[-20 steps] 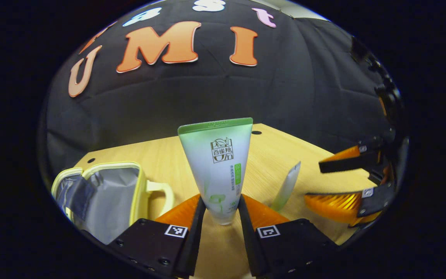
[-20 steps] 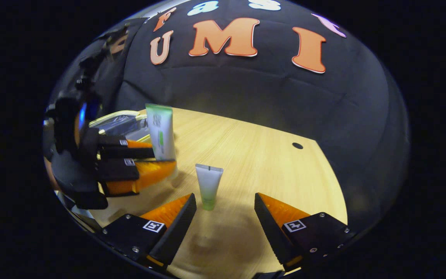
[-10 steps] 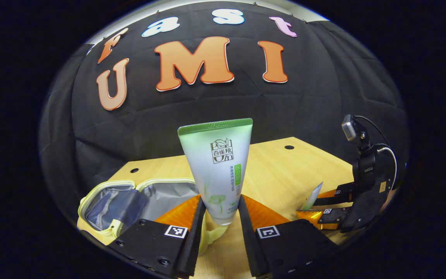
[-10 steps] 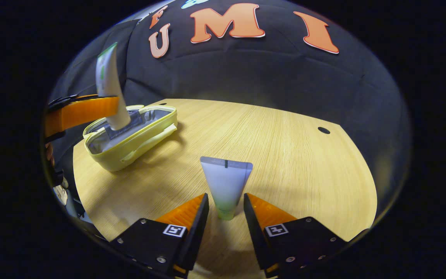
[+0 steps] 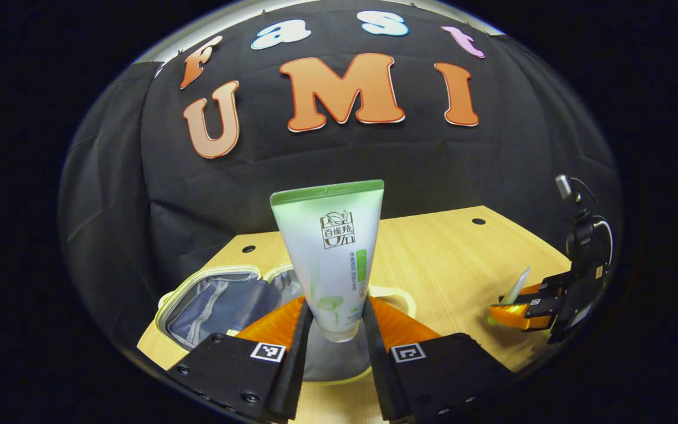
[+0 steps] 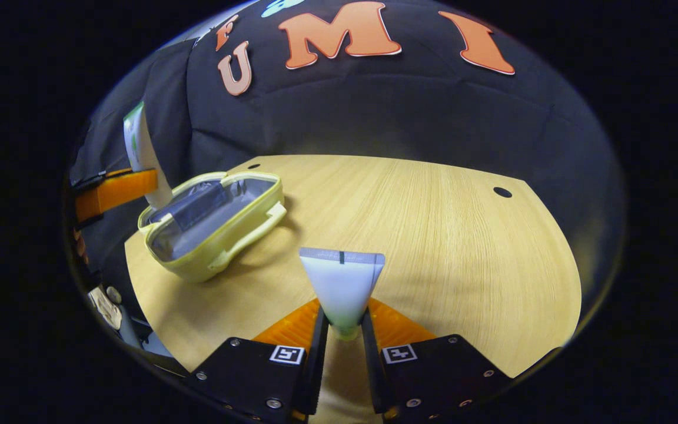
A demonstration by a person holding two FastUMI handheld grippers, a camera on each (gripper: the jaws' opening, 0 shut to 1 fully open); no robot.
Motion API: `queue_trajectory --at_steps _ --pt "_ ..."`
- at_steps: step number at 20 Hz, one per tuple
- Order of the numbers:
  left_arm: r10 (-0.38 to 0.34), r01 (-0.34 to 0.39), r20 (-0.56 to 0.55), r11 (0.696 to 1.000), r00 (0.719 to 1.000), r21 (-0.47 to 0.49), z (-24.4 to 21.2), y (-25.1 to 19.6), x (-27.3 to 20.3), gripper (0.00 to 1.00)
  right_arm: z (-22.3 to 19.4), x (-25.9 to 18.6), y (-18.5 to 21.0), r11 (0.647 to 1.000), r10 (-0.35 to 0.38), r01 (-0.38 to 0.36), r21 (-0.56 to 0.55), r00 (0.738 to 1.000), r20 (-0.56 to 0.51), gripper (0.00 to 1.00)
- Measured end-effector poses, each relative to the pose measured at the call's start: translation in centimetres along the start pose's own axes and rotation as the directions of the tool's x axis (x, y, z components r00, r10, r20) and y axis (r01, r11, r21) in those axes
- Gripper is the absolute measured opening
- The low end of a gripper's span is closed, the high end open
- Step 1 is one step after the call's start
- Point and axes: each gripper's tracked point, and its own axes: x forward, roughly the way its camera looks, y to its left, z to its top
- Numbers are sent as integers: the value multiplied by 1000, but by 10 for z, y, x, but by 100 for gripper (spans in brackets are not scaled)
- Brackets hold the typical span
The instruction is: First open the suitcase, pack the skin care products into it, and then close the suitcase.
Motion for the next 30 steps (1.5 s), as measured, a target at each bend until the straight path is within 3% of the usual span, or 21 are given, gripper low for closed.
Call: queue_trajectory --at_steps 6,10,15,18,21,25,27,28,30 --pt "-30 32 -84 999 996 19 -25 56 23 51 50 -19 55 1000 7 -8 18 998 60 35" --pt "-77 78 -189 997 979 0 -61 81 52 51 68 -12 103 1000 27 -27 0 997 67 35" --pt "-163 164 -334 986 928 -24 -105 89 76 51 79 12 152 999 28 -27 -23 999 30 34" --pt "-198 201 -462 979 864 -44 -134 91 83 51 74 30 171 999 30 -30 15 999 -29 35" --pt "-223 228 -497 972 838 -51 -141 85 93 51 73 41 184 999 30 -26 48 997 -74 34" --pt "-215 204 -486 976 847 -75 -143 81 111 52 64 63 186 998 25 -15 69 990 -138 34" --pt "-219 203 -453 976 864 -83 -137 81 116 52 68 71 189 996 35 -23 85 989 -144 29" --pt "-214 198 -436 977 874 -83 -132 84 114 58 69 75 190 996 35 -22 87 988 -149 34" --pt "-205 181 -374 978 904 -98 -118 93 110 55 65 83 191 996 38 -22 90 984 -174 34"
